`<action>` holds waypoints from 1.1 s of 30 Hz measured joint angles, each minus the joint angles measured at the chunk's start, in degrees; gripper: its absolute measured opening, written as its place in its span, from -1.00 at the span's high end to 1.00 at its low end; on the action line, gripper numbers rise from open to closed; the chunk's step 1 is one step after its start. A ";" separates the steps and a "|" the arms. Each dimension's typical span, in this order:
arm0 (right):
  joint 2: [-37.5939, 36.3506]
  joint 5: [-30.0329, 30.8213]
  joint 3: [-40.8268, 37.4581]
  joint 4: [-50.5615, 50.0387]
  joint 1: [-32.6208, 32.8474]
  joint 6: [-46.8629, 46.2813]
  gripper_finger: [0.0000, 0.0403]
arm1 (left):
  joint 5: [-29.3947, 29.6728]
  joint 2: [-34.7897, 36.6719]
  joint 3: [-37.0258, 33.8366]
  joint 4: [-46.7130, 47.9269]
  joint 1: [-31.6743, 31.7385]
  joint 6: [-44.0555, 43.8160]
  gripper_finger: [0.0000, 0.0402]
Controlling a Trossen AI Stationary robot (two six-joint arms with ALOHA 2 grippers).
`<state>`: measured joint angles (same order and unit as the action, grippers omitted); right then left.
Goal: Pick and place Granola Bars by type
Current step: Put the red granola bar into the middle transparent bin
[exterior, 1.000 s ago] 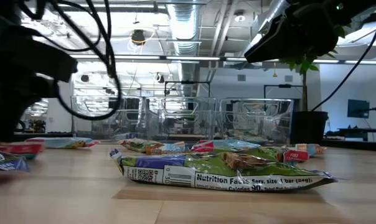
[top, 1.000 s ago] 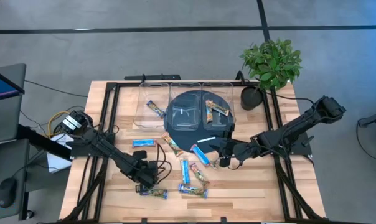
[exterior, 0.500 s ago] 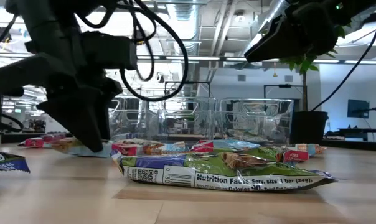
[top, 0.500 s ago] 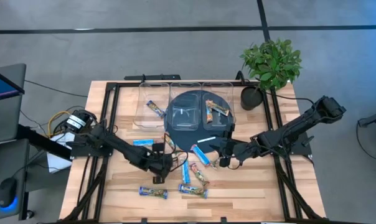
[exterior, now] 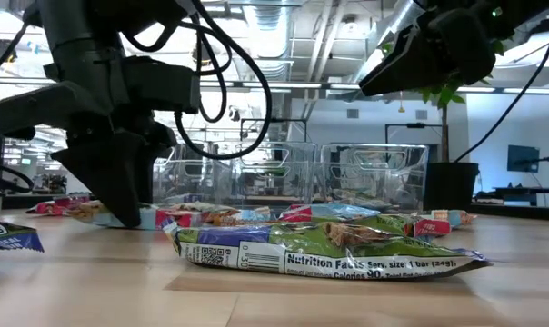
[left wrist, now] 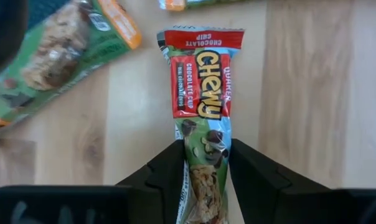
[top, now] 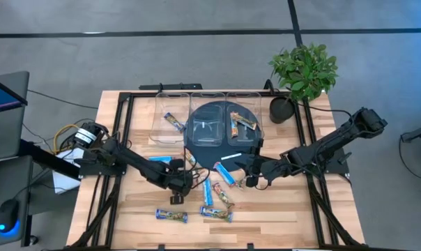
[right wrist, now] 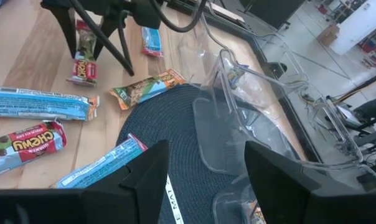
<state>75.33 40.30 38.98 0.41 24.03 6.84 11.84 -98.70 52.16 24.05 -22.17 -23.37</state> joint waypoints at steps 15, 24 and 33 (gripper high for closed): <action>0.00 0.01 0.00 0.01 0.00 -0.01 -0.02 | 4.15 0.07 5.63 0.06 -0.22 6.60 0.59; 0.00 -0.01 0.00 -0.01 0.00 -0.63 -0.02 | 17.01 0.11 14.37 3.57 0.57 9.29 0.59; 0.00 0.01 0.00 0.01 -0.04 -2.33 -0.02 | 37.24 0.17 21.86 8.00 7.46 9.55 0.59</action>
<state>75.33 40.31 38.98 0.42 23.99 4.51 49.09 -98.52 74.02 32.05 -14.71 -13.83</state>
